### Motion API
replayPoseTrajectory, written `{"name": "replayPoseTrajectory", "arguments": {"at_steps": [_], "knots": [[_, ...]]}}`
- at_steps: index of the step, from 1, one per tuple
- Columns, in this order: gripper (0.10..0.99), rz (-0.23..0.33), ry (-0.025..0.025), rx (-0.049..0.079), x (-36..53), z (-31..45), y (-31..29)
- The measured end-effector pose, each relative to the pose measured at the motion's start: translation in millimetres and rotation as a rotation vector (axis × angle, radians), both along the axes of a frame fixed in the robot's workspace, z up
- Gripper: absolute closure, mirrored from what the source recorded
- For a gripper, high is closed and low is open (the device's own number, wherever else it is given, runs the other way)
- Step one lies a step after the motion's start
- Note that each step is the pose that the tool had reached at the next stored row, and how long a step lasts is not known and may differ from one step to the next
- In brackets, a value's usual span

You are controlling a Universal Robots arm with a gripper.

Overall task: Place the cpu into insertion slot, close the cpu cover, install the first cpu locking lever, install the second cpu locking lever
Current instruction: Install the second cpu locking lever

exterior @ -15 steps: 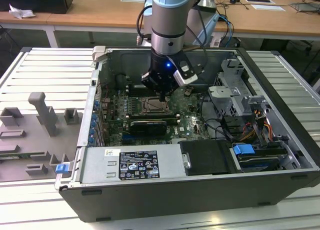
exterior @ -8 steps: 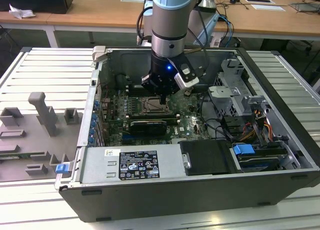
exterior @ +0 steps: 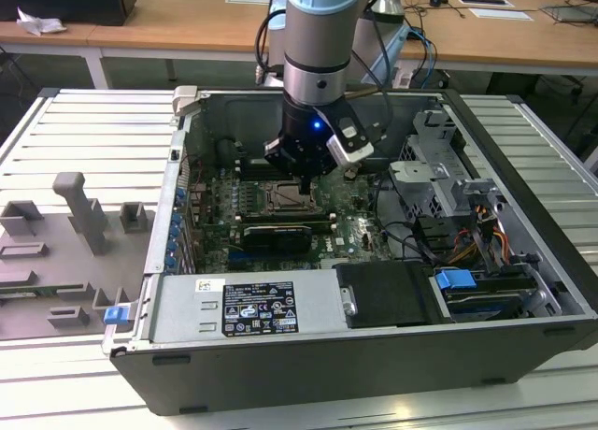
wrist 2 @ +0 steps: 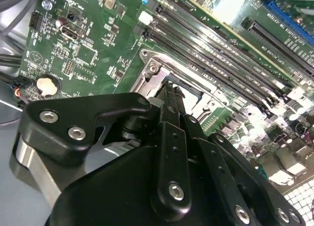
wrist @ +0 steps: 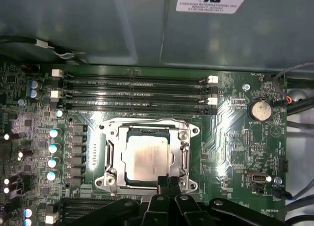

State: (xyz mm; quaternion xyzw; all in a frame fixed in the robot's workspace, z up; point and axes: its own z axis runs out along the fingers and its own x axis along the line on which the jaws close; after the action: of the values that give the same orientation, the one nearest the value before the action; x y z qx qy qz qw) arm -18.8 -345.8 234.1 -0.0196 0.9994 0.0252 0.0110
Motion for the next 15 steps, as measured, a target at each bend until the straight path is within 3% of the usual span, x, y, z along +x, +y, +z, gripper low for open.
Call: {"name": "replayPoseTrajectory", "arguments": {"at_steps": [5, 15], "knots": [[0.98, 0.0, -0.0001, 0.0, 0.0, 0.0, -10.0], [0.98, 0.0, -0.0001, 0.0, 0.0, 0.0, -22.3]]}}
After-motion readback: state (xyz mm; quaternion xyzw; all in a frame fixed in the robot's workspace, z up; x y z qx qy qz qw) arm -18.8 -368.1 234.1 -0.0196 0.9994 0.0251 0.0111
